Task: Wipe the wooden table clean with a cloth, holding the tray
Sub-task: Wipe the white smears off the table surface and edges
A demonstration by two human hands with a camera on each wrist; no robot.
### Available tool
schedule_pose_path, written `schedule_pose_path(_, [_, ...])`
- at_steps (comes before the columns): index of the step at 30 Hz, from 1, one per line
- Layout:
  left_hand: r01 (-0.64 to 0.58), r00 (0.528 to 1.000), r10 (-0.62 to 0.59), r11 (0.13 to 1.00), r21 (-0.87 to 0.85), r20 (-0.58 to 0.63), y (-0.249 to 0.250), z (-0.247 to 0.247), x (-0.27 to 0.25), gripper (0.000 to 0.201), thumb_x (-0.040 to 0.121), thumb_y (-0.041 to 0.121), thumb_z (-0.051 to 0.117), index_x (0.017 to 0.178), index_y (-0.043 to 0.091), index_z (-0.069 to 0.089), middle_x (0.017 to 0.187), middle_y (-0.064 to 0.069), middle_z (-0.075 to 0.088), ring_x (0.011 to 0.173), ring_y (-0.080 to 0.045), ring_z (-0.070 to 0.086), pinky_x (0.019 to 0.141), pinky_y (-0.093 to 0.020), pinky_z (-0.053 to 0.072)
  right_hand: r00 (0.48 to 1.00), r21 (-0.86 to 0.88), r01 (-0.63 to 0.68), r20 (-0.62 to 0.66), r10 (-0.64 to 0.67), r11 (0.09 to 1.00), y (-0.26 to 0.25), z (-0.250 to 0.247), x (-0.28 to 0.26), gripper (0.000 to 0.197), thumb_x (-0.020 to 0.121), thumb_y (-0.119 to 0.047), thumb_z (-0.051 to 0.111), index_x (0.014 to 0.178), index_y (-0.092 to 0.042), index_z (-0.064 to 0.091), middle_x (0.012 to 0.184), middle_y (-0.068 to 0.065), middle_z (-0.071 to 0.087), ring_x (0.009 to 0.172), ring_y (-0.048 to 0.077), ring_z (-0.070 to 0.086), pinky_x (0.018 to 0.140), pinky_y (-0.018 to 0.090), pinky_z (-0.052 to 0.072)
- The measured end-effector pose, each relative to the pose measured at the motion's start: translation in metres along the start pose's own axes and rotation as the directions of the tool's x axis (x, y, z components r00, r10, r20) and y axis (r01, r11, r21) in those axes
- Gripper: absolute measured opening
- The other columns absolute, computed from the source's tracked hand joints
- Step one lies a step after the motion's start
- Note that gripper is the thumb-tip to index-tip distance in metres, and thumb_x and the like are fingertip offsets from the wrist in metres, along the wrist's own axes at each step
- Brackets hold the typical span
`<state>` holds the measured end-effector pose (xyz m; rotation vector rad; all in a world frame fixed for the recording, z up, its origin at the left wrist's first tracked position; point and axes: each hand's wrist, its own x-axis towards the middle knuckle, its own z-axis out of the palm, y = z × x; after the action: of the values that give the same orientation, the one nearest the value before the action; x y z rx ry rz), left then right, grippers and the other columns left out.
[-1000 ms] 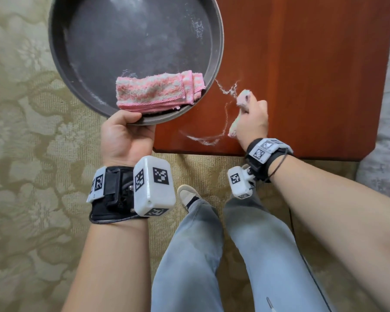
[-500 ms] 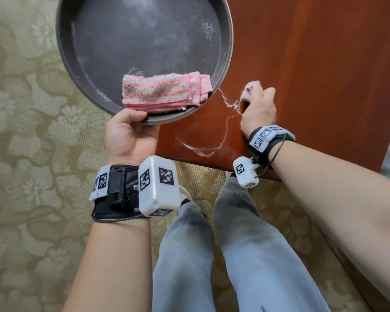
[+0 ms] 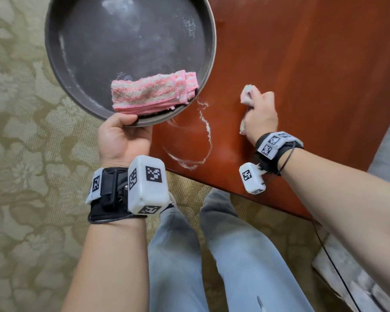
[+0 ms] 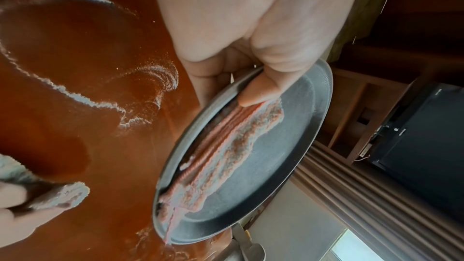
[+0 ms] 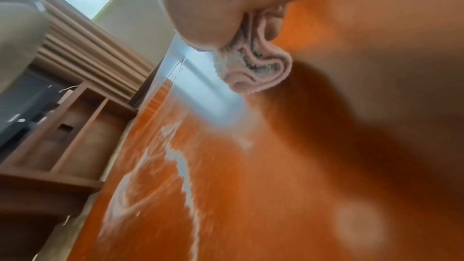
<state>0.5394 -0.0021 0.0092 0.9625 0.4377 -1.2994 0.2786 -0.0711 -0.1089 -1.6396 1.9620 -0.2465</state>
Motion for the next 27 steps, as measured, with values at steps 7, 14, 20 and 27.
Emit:
schedule_pose_path(7, [-0.046,0.998,0.046,0.999,-0.001,-0.036,0.0,0.001,0.001,0.046,0.062,-0.011,0.04,0.104,-0.006,0.06,0.101,-0.021,0.067,0.099,-0.038,0.067,0.111,-0.046,0.042,0.997,-0.136,0.03,0.08,-0.019,0.99,-0.009,0.007,0.023,0.046,0.08,0.001,0.036,0.118,-0.02,0.05,0.106,0.01,0.039,0.074,0.03,0.049,0.069,0.041,0.05])
schedule_pose_path(14, [-0.108,0.991,0.104,0.993,-0.049,-0.089,0.012,-0.013,0.002,0.05,0.062,-0.01,0.04,0.108,-0.005,0.058,0.106,-0.02,0.064,0.111,-0.039,0.059,0.113,-0.046,0.039,0.914,-0.165,0.333,0.3,-0.274,0.928,-0.055,0.048,0.015,0.052,0.077,-0.001,0.048,0.125,-0.021,0.046,0.103,0.008,0.038,0.072,0.029,0.045,0.06,0.033,0.04])
schedule_pose_path(20, [-0.158,0.983,0.146,0.982,-0.106,-0.115,0.026,-0.029,-0.005,0.052,0.063,-0.01,0.041,0.111,-0.002,0.058,0.106,-0.018,0.064,0.108,-0.036,0.061,0.106,-0.045,0.046,0.751,-0.095,0.56,0.478,-0.455,0.823,-0.076,0.073,-0.013,0.056,0.081,-0.003,0.054,0.13,-0.029,0.05,0.103,0.004,0.041,0.076,0.027,0.052,0.064,0.033,0.045])
schedule_pose_path(27, [-0.22,0.971,0.193,0.954,-0.204,-0.143,0.033,-0.05,-0.011,0.052,0.062,-0.011,0.042,0.11,0.0,0.059,0.103,-0.016,0.066,0.1,-0.034,0.066,0.104,-0.041,0.048,0.793,-0.012,0.568,0.277,-0.543,0.823,-0.077,0.047,0.02,0.054,0.081,-0.011,0.044,0.128,-0.033,0.057,0.098,0.004,0.046,0.088,0.023,0.048,0.067,0.031,0.043])
